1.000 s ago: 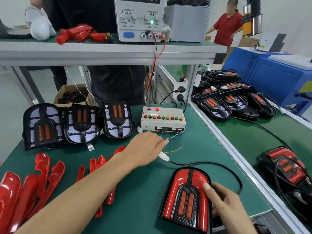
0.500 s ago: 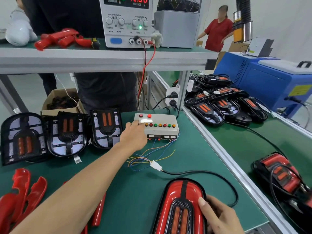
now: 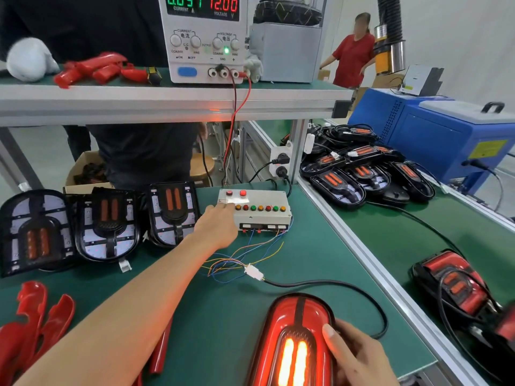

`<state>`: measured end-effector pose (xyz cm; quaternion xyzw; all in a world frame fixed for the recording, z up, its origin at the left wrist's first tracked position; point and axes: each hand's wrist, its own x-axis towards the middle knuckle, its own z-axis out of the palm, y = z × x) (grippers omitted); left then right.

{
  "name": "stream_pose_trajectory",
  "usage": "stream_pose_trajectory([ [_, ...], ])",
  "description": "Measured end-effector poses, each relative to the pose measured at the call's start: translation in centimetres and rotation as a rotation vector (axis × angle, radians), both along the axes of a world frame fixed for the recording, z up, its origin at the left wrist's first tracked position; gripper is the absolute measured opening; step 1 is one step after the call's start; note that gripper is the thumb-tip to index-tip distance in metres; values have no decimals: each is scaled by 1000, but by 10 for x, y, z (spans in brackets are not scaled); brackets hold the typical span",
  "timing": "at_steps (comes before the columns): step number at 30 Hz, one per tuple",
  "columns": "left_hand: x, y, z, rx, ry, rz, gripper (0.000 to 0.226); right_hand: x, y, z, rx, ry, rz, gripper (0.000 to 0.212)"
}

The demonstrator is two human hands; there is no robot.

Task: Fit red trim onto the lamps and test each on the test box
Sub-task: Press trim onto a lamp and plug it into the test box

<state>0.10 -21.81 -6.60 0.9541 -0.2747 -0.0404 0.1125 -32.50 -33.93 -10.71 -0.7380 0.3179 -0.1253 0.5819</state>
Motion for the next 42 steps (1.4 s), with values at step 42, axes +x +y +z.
stream_pose_trajectory([
  [42,3,8,0,111,-74,-114,60,14,3,-21,132,-278,-115,21],
])
